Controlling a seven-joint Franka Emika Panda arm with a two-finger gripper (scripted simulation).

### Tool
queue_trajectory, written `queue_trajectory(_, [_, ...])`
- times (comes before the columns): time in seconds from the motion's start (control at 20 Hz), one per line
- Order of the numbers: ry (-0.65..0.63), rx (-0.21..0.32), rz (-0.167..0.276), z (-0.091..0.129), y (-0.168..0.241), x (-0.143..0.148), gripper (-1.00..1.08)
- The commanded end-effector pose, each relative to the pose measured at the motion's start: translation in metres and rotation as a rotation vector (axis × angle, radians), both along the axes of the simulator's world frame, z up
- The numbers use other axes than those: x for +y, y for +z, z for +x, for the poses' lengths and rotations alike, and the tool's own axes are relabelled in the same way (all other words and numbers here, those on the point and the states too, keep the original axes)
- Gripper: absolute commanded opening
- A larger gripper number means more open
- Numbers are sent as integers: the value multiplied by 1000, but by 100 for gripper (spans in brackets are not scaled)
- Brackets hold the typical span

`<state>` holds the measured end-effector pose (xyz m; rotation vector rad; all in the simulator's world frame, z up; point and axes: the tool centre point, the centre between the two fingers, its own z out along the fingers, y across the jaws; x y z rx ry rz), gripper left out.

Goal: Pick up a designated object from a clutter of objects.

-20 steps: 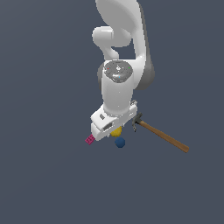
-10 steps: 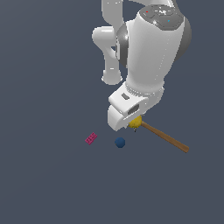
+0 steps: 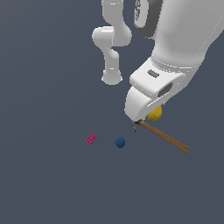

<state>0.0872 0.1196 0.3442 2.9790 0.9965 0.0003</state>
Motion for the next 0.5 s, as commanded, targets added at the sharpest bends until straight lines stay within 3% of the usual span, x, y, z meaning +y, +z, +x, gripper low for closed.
queue_trajectory(0.0, [-1,0,0,3,10,6,-100])
queue_trajectory(0.45, [-1,0,0,6,24,14,-100])
